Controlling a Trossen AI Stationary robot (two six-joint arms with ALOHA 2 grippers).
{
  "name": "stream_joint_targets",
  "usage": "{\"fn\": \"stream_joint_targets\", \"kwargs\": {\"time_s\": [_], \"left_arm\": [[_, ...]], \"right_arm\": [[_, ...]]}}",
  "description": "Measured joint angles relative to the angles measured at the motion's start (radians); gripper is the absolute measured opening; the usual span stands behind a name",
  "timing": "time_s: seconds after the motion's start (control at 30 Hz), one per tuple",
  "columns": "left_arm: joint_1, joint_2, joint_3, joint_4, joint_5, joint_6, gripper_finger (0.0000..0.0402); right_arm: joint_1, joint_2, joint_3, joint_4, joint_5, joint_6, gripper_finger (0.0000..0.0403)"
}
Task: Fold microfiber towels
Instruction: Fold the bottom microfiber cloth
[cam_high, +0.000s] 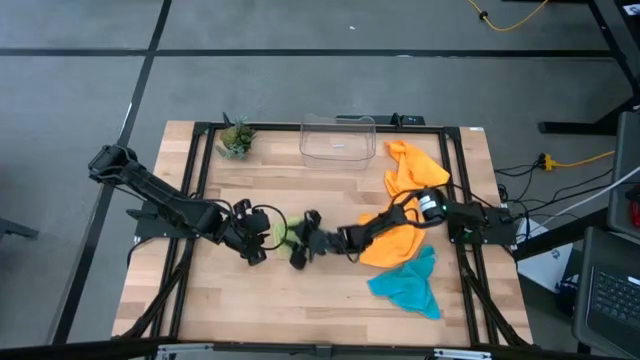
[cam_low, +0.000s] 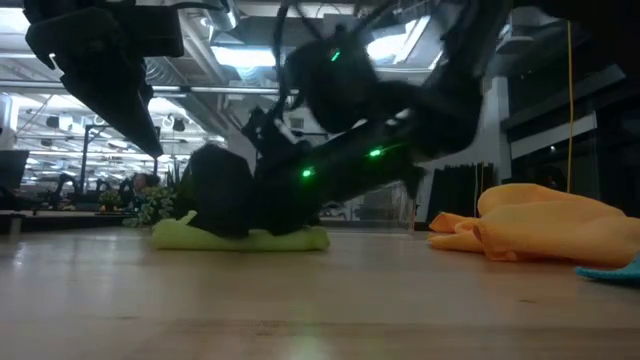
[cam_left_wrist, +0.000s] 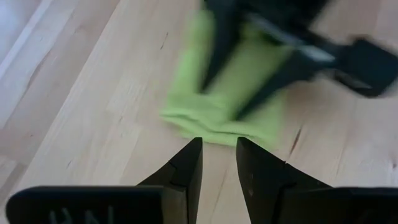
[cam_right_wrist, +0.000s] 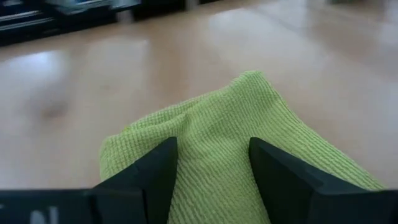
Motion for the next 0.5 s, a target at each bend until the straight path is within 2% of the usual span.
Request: {"fn": "stream_joint_targets", "kwargs": {"time_s": [0.13,0.3,0.5], "left_arm": [[0.0,0.0,0.0,0.0,-0.001,0.0,0.0092],[0.0,0.0,0.0,-0.002,-0.001,0.001,0.0092],[0.0,0.0,0.0,-0.002,-0.002,0.001,0.0092]], "right_arm": [[-0.084,0.03,0.056,-0.009,-0.045,-0.045,0.0204],[-0.173,0.107,0.199,-0.03,-0.159,-0.136,0.0204],[-0.229,0.15,0.347,-0.11,-0.169,-0.251,0.0204]]}}
